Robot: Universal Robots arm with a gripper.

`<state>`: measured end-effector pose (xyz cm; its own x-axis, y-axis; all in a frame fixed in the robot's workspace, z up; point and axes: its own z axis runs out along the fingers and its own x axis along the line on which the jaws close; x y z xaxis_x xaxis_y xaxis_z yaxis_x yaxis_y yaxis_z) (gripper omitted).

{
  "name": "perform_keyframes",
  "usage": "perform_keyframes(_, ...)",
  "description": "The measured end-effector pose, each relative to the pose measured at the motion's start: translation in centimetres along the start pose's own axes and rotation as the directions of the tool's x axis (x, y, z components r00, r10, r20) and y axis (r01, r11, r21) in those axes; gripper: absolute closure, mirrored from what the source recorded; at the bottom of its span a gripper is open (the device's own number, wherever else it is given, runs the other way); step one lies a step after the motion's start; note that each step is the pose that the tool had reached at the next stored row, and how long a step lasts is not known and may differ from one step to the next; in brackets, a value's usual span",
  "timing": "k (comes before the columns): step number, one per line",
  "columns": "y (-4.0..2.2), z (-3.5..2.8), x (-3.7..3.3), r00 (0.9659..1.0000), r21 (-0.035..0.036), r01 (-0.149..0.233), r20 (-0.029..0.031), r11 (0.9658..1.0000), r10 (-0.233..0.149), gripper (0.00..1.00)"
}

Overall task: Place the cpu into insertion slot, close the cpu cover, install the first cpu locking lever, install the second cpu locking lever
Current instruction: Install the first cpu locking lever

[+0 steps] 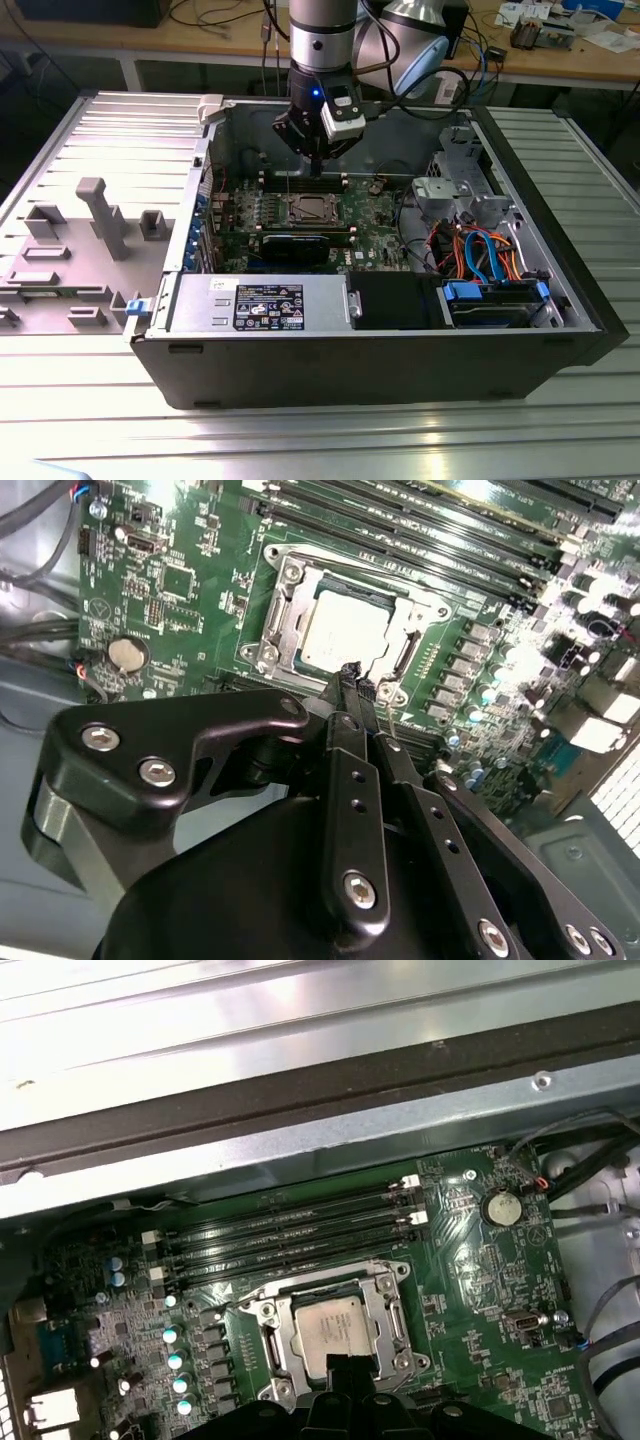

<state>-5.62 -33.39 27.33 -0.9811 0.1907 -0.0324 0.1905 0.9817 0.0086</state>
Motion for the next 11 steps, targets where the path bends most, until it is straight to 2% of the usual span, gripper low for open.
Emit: perform_keyframes(11, 0.00, 0.00, 0.00, 1.0000, -0.0002, 0.005, 0.0000, 1.0000, -0.005, 0.89)
